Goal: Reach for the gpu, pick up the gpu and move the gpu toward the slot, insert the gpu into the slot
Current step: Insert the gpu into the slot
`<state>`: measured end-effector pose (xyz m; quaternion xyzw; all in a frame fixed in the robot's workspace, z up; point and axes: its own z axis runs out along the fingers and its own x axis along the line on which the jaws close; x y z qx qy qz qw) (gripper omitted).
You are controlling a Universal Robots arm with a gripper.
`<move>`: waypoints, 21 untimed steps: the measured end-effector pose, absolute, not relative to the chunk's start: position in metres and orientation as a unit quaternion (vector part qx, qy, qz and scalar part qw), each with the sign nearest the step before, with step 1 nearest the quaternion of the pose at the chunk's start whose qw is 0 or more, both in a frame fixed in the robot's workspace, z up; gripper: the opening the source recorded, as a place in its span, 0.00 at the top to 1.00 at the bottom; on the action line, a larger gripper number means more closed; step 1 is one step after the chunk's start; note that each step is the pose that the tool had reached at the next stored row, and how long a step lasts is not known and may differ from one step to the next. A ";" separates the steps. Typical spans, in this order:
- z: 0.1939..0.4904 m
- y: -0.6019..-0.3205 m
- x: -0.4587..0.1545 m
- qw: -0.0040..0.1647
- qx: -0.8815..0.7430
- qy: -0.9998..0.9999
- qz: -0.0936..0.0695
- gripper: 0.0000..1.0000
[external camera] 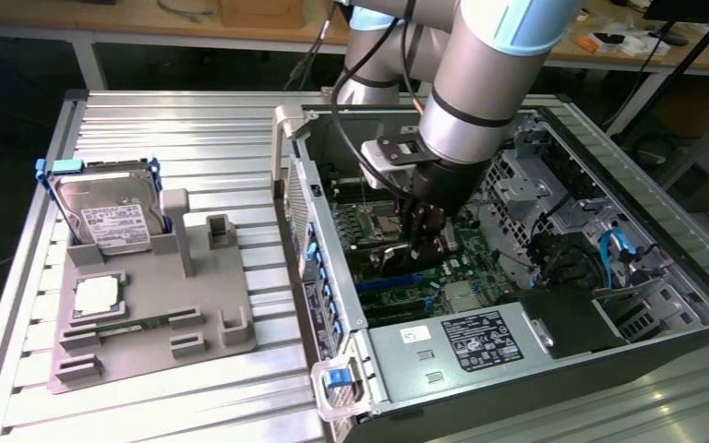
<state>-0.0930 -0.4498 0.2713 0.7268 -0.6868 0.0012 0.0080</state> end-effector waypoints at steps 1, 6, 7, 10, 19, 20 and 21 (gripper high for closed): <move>0.271 -0.450 -0.093 0.008 0.727 -0.687 0.001 0.73; 0.270 -0.453 -0.093 0.008 0.727 -0.687 -0.002 0.73; 0.270 -0.453 -0.093 0.008 0.727 -0.687 -0.002 0.73; 0.270 -0.453 -0.093 0.008 0.727 -0.687 -0.002 0.73; 0.270 -0.453 -0.093 0.008 0.727 -0.687 -0.002 0.73; 0.270 -0.453 -0.093 0.008 0.727 -0.687 -0.002 0.73; 0.270 -0.453 -0.092 0.008 0.727 -0.687 -0.002 0.73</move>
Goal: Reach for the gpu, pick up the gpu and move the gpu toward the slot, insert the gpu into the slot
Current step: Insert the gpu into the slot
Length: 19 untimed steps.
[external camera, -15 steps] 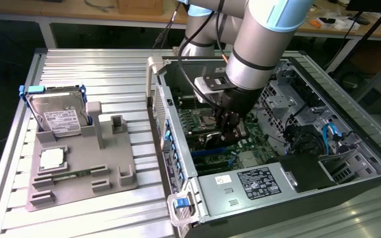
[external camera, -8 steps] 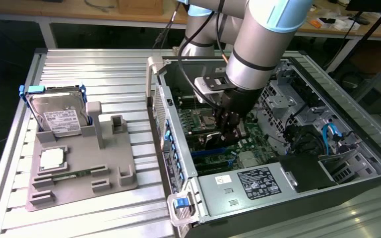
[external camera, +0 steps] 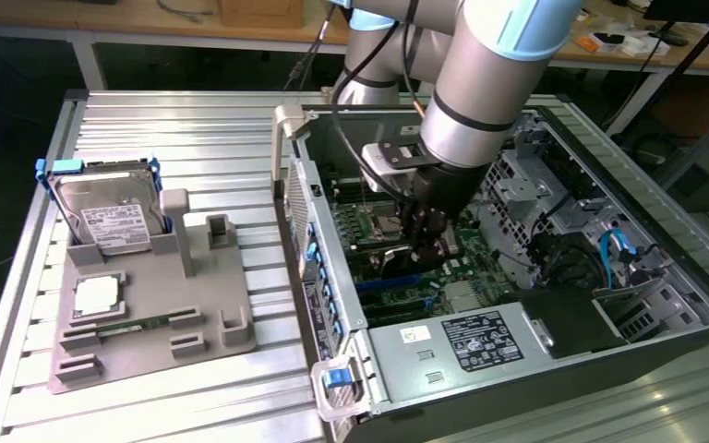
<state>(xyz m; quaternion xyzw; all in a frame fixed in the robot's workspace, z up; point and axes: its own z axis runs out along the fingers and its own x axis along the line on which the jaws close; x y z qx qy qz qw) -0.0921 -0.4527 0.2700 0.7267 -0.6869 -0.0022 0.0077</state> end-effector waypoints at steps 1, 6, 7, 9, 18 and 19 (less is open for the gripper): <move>0.270 -0.453 -0.090 0.008 0.727 -0.687 -0.002 0.73; 0.270 -0.453 -0.082 0.008 0.727 -0.687 -0.002 0.73; 0.270 -0.453 -0.082 0.008 0.727 -0.687 -0.002 0.73; 0.270 -0.453 -0.082 0.008 0.727 -0.687 -0.002 0.73; 0.270 -0.453 -0.082 0.007 0.721 -0.693 -0.003 0.73; 0.270 -0.453 -0.082 0.007 0.720 -0.694 -0.003 0.73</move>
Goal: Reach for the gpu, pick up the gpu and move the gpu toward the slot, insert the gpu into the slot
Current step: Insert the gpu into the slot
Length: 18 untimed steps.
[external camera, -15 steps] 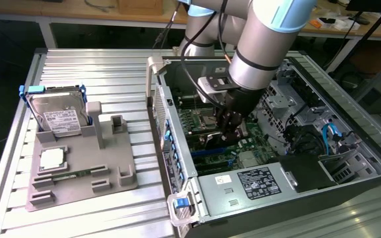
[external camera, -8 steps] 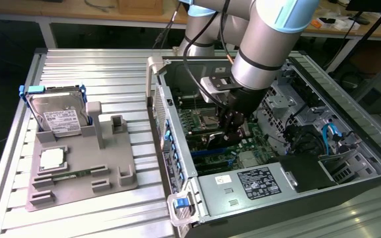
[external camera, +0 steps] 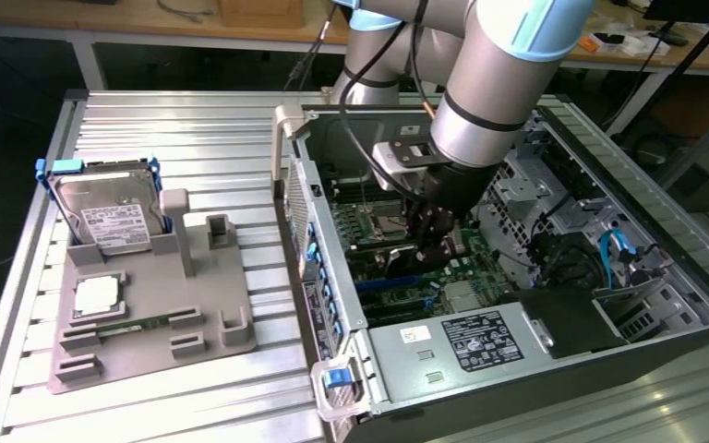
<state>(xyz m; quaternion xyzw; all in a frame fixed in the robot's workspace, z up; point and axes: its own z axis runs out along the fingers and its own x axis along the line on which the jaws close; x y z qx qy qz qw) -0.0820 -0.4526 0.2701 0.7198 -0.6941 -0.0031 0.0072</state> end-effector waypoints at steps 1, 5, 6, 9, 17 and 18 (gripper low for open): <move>0.270 -0.453 -0.082 0.007 0.719 -0.695 -0.003 0.73; 0.270 -0.453 -0.082 0.007 0.715 -0.699 -0.003 0.73; 0.270 -0.453 -0.082 0.007 0.714 -0.700 -0.003 0.73; 0.270 -0.453 -0.082 0.007 0.712 -0.702 -0.003 0.73; 0.270 -0.453 -0.090 0.007 0.712 -0.702 -0.003 0.73; 0.270 -0.453 -0.090 0.007 0.712 -0.702 -0.003 0.73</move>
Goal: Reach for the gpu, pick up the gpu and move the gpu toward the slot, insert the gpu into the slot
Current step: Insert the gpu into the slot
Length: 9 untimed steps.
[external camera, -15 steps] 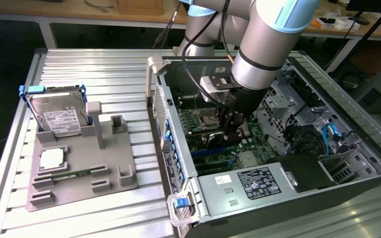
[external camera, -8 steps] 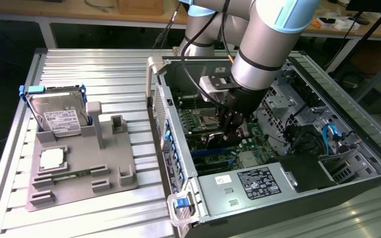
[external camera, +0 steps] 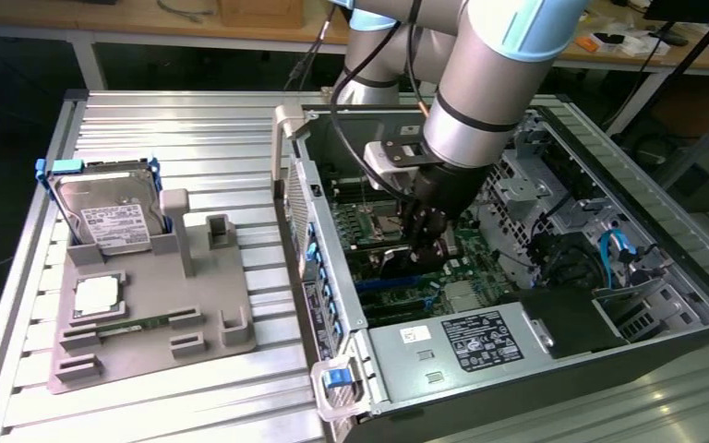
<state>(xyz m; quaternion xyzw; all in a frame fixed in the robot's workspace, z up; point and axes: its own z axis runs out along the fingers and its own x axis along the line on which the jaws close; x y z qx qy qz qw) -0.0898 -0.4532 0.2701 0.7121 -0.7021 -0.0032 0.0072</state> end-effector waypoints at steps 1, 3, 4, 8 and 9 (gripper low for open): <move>0.270 -0.453 -0.090 0.007 0.712 -0.702 -0.003 0.73; 0.270 -0.453 -0.090 0.007 0.712 -0.702 -0.003 0.73; 0.270 -0.453 -0.090 0.007 0.712 -0.702 -0.003 0.73; 0.270 -0.453 -0.090 0.007 0.712 -0.702 -0.003 0.73; 0.270 -0.453 -0.090 0.007 0.712 -0.702 -0.003 0.73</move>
